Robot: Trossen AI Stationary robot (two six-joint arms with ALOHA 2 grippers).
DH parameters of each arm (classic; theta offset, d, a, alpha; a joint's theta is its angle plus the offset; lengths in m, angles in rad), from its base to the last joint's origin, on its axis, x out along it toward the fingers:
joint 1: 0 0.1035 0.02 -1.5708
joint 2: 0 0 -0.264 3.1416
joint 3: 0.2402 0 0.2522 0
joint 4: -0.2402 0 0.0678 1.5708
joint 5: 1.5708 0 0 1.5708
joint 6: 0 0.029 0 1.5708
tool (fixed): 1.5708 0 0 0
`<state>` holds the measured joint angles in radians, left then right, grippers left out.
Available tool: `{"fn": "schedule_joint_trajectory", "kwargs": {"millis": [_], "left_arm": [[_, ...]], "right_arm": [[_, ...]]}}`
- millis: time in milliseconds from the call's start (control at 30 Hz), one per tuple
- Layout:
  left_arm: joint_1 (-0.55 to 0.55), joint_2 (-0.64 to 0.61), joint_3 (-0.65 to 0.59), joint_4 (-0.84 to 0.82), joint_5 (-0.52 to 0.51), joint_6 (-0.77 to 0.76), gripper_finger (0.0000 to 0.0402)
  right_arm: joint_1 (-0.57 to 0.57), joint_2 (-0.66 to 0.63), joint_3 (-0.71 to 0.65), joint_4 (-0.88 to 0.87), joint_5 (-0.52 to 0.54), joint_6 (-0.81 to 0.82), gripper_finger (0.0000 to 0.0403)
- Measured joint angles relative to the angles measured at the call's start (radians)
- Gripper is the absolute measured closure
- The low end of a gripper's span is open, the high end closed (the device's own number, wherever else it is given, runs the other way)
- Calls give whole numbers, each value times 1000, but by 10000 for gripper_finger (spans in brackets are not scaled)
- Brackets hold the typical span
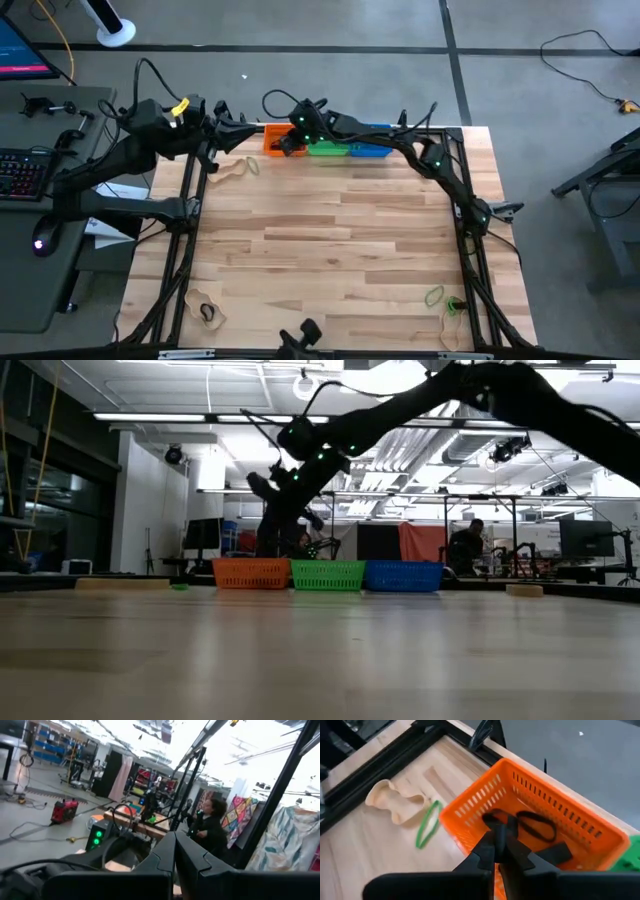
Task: Sort rubber bands into baskets
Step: Put the black rubber band into the orange basket
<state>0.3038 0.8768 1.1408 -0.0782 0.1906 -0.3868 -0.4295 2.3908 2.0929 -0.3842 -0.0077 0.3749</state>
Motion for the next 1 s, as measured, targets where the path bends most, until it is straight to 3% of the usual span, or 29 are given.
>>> {"fn": "schedule_joint_trajectory", "kwargs": {"millis": [167, 433, 567, 700, 867, 1000], "left_arm": [[0, 0, 0, -8, 0, -12, 401], [0, 0, 0, -9, 0, 15, 401], [0, 0, 0, -9, 0, 16, 401], [0, 0, 0, -37, 0, 18, 401], [0, 0, 0, -98, -3, 33, 401], [1, 0, 0, -111, -17, 52, 401]], "right_arm": [[-16, 37, 68, -85, -13, 25, 362], [-44, 35, 74, -155, -88, 12, 204], [-56, 34, 74, -167, -148, 11, 153], [-55, 10, 74, -267, -242, -69, 141], [-12, -65, 69, -612, -265, -328, 140], [48, -143, -53, -783, -301, -433, 140]]}}
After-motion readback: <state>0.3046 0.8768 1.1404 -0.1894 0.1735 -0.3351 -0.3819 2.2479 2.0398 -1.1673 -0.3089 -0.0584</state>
